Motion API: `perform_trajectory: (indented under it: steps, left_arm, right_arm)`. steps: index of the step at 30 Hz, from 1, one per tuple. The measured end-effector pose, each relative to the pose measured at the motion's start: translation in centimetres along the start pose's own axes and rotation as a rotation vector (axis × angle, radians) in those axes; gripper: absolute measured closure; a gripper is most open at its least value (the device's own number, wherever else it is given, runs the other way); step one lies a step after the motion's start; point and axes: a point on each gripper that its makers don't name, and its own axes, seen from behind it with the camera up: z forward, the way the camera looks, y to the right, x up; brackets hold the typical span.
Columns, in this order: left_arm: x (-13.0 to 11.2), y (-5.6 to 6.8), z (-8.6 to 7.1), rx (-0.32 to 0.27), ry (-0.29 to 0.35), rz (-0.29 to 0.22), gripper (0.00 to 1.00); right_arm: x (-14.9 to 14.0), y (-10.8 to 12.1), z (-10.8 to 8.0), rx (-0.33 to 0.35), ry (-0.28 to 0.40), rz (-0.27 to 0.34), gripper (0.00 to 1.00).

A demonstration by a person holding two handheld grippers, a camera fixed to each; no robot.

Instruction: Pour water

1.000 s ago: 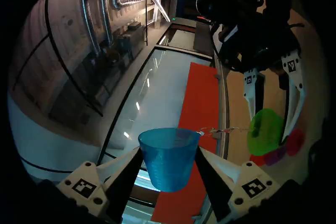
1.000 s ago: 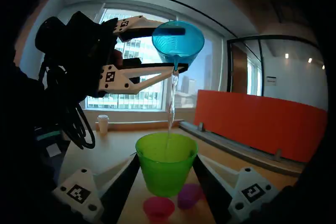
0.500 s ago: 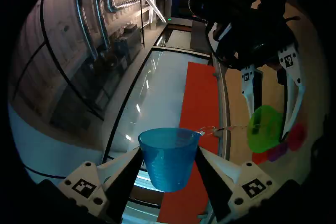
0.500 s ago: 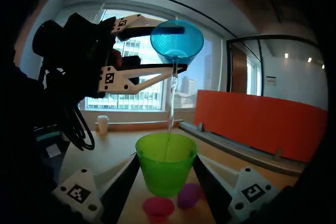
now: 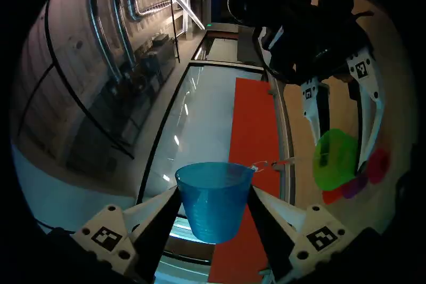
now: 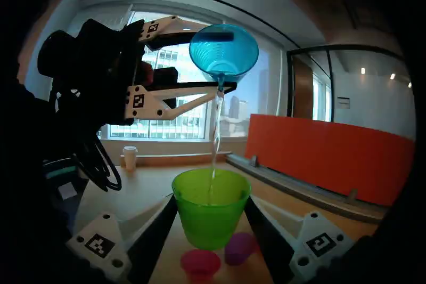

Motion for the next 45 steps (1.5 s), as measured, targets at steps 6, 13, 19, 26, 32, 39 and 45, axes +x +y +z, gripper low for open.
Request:
perform_trajectory:
  steps: [6,13,19,26,32,39,45]
  left_arm:
    - [0.0,0.0,0.1,0.001,-0.006,0.026,0.17]
    - [0.3,0.1,0.1,0.004,0.001,0.053,0.16]
    - [0.6,0.1,0.0,0.005,0.007,0.087,0.17]
    - [1.0,0.1,-0.1,0.010,0.010,0.139,0.17]
    - [1.2,0.1,-0.3,0.011,0.013,0.161,0.17]
    - [1.2,0.3,-0.4,0.011,0.014,0.167,0.16]
    - [1.1,0.4,-0.3,0.008,0.016,0.156,0.17]
  right_arm:
    - [0.0,0.0,0.1,0.002,0.001,0.001,0.12]
    - [0.0,0.2,0.1,-0.001,-0.001,-0.002,0.12]
    - [0.1,0.3,0.1,-0.004,0.001,0.000,0.12]
    - [0.1,0.3,0.0,-0.005,0.003,-0.002,0.12]
    - [0.1,0.4,-0.1,-0.007,0.003,-0.001,0.12]
    - [0.1,0.4,0.0,-0.007,0.004,0.000,0.12]
    - [0.0,0.4,0.0,-0.008,0.006,0.002,0.12]
